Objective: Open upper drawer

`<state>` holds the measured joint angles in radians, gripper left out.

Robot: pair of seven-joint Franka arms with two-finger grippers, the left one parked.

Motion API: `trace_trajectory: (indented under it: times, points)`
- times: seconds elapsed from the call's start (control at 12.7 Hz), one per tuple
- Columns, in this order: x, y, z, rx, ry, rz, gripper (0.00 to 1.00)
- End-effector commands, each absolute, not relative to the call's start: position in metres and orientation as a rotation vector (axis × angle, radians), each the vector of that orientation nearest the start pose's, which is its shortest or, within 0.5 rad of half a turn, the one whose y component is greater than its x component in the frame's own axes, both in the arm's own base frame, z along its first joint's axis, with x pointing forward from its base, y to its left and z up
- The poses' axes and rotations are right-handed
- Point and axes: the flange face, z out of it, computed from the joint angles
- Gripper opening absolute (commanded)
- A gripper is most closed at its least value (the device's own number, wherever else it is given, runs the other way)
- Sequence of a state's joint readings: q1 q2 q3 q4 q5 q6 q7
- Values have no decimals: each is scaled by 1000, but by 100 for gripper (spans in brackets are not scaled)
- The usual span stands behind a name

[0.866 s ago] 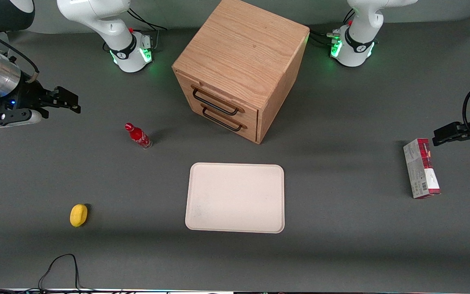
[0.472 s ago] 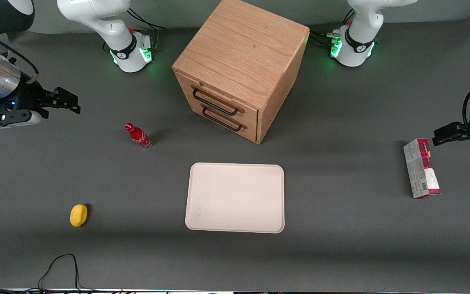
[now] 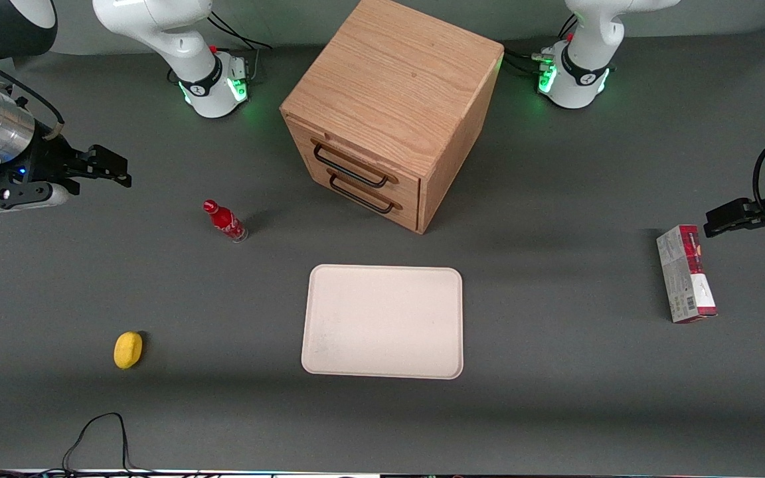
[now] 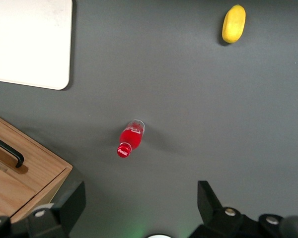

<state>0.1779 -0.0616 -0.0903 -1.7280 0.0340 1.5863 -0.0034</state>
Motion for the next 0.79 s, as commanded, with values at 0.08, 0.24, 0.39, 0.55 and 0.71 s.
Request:
trace_trajectory:
  times: [0.08, 0.24, 0.39, 0.55, 0.71]
  points:
    - [548, 102, 590, -3092, -269, 120, 100]
    - [556, 140, 589, -3052, -349, 114, 100]
    - [572, 166, 583, -3010, -402, 113, 100]
    - [580, 204, 571, -3001, -487, 128, 100]
    - [572, 248, 554, -2990, -611, 159, 100]
